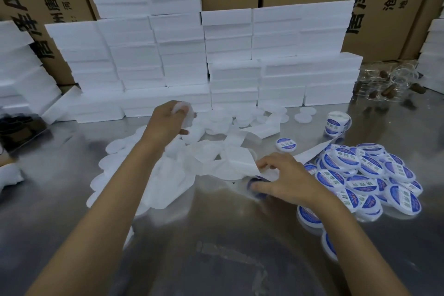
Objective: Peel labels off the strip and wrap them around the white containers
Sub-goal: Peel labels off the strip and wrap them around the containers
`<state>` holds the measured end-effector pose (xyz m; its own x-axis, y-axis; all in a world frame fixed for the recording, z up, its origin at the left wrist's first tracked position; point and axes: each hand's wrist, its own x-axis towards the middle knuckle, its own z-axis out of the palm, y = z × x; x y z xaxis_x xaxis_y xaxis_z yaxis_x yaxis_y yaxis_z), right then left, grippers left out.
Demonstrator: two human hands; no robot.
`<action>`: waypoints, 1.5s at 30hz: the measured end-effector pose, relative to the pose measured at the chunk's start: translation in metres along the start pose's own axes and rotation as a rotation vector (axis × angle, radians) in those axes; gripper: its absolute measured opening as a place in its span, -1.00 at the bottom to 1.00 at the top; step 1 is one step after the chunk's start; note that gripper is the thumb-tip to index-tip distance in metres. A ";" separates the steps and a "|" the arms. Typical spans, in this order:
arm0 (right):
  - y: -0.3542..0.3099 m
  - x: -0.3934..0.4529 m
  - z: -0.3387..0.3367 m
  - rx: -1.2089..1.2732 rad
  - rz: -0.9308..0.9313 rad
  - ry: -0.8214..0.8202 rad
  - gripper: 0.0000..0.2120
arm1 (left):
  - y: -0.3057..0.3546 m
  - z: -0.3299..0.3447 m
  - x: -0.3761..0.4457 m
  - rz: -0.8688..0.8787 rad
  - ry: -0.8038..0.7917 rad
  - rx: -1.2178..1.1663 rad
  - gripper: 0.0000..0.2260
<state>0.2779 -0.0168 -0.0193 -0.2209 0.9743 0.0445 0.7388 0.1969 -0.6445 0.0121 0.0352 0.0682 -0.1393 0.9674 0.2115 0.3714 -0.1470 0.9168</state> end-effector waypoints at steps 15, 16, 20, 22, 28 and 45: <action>-0.026 -0.010 -0.001 0.433 -0.120 0.008 -0.79 | -0.028 0.081 -0.081 0.133 -0.201 -0.186 -0.56; -0.028 -0.009 0.000 0.450 -0.140 0.023 -0.81 | -0.032 0.080 -0.081 0.117 -0.199 -0.215 -0.56; -0.032 -0.008 0.007 0.404 -0.197 0.136 -0.78 | -0.041 0.079 -0.082 0.068 -0.181 -0.314 -0.58; -0.034 -0.007 0.012 0.386 -0.215 0.206 -0.75 | -0.043 0.080 -0.081 0.028 -0.159 -0.358 -0.56; -0.042 -0.011 0.018 0.236 -0.348 0.284 -0.64 | -0.050 0.079 -0.077 -0.087 -0.131 -0.464 -0.54; -0.057 -0.016 0.008 0.463 -0.345 0.321 -0.81 | -0.061 0.088 -0.073 0.048 0.045 -0.206 -0.50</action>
<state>0.2343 -0.0444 0.0110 -0.1419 0.8619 0.4869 0.2936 0.5063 -0.8108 0.0807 -0.0089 -0.0326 -0.1686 0.9488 0.2671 0.1835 -0.2360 0.9543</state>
